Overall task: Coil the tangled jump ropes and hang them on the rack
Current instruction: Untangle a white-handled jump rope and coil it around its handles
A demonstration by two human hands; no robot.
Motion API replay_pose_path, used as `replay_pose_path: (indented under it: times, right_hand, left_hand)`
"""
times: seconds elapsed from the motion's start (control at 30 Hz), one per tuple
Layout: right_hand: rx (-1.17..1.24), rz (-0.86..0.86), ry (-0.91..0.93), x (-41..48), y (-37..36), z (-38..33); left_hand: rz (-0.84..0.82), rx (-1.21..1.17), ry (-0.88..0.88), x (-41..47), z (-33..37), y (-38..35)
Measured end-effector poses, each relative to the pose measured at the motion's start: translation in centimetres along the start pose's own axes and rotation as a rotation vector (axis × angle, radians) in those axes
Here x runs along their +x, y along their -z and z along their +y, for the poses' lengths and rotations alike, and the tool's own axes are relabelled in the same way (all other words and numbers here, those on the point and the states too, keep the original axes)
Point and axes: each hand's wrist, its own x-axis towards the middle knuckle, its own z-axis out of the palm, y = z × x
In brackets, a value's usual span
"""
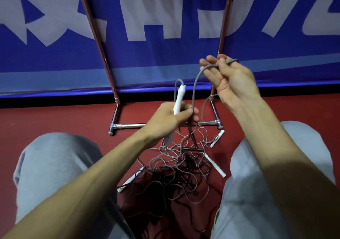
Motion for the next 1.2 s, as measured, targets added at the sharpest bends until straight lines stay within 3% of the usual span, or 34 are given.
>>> replay_pose_path:
  times: [0.27, 0.4, 0.5, 0.67, 0.73, 0.83, 0.93, 1.03, 1.2]
  right_hand:
    - [-0.218, 0.008, -0.079, 0.4, 0.5, 1.8]
    - [-0.592, -0.097, -0.15, 0.0, 0.0, 3.4]
    - [-0.899, -0.246, -0.2, -0.5, -0.1, 4.8]
    - [-1.34, -0.703, -0.3, -1.3, 0.5, 6.9]
    - [-1.458, -0.803, -0.368, -1.4, 0.8, 7.6]
    - [-1.385, -0.772, -0.467, -1.4, 0.6, 7.8]
    - [-1.24, -0.571, -0.36, -1.2, 0.3, 7.4]
    - [-0.96, -0.387, -0.266, -1.2, -0.1, 6.3]
    - [-0.596, -0.322, -0.153, -1.5, -0.9, 3.3]
  left_hand:
    - [0.157, -0.237, -0.091, -0.4, 1.8, 0.7]
    - [0.241, -0.49, -0.13, -0.5, 3.4, 2.0]
    - [0.273, -0.693, -0.178, -0.6, 4.3, 3.0]
    - [0.24, -1.03, -0.207, -0.9, 5.1, 4.6]
    - [0.23, -1.195, -0.22, -1.1, 5.3, 5.1]
    - [0.22, -1.345, -0.226, -1.4, 5.5, 5.8]
    - [0.216, -1.313, -0.203, -1.3, 5.4, 6.1]
    - [0.276, -1.04, -0.141, -0.8, 4.8, 5.8]
    - [0.313, -0.579, -0.068, -0.3, 3.7, 3.9]
